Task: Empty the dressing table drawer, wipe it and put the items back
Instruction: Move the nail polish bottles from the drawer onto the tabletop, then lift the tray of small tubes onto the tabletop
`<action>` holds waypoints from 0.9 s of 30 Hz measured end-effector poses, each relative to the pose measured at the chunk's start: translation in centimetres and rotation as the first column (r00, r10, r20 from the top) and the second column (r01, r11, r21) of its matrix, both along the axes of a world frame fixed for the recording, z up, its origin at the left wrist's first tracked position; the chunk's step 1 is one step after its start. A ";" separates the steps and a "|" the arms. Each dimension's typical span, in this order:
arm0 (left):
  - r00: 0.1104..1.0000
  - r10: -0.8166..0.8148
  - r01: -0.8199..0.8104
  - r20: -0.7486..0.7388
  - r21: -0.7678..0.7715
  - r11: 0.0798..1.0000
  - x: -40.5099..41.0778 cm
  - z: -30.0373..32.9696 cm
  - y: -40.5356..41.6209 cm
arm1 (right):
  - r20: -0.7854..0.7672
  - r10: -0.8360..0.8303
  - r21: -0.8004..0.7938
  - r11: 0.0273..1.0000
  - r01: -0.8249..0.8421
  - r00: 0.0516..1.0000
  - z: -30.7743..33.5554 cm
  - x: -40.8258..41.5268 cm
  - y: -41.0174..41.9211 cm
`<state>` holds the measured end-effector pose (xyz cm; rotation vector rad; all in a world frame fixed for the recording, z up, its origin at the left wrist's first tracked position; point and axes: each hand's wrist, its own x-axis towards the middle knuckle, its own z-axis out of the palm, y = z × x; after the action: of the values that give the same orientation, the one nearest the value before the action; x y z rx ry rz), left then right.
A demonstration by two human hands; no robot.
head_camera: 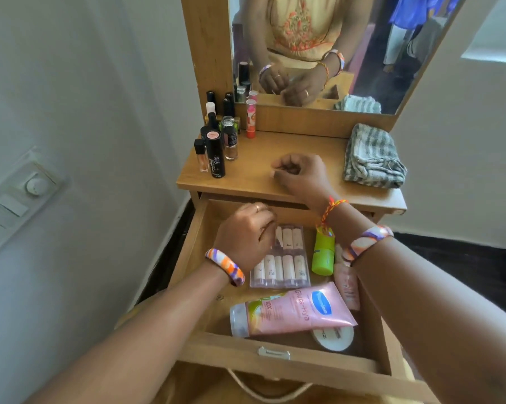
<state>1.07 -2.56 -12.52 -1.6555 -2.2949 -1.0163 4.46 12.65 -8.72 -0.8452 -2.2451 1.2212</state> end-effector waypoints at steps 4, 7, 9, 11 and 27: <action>0.828 0.399 -0.271 0.393 -0.343 0.899 0.7 -1.0 -1.0 | 0.005 0.030 -0.161 0.986 -0.029 1.000 0.1 4.6 -3.2; 0.657 0.578 -0.201 0.483 -0.627 0.753 1.1 -1.7 -1.4 | 0.355 -0.090 0.111 0.992 0.054 0.931 -2.1 6.9 -4.7; 0.617 0.606 -0.182 0.502 -0.659 0.730 1.8 -1.8 -1.4 | 0.514 -0.118 0.160 0.986 0.040 0.850 -2.9 8.0 -5.5; 0.596 0.605 -0.181 0.528 -0.646 0.742 2.7 -2.0 -1.3 | 0.574 -0.120 0.177 0.984 0.020 0.810 -3.3 8.7 -6.1; 0.291 0.683 -0.137 0.670 -0.678 0.723 -0.1 -2.8 -2.0 | 0.560 -0.127 0.003 0.988 0.152 0.818 -4.5 7.0 -6.9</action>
<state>1.00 -4.51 -15.37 -0.2232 -3.6907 -1.4510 11.51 5.77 -13.18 -1.5238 -2.5385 1.0456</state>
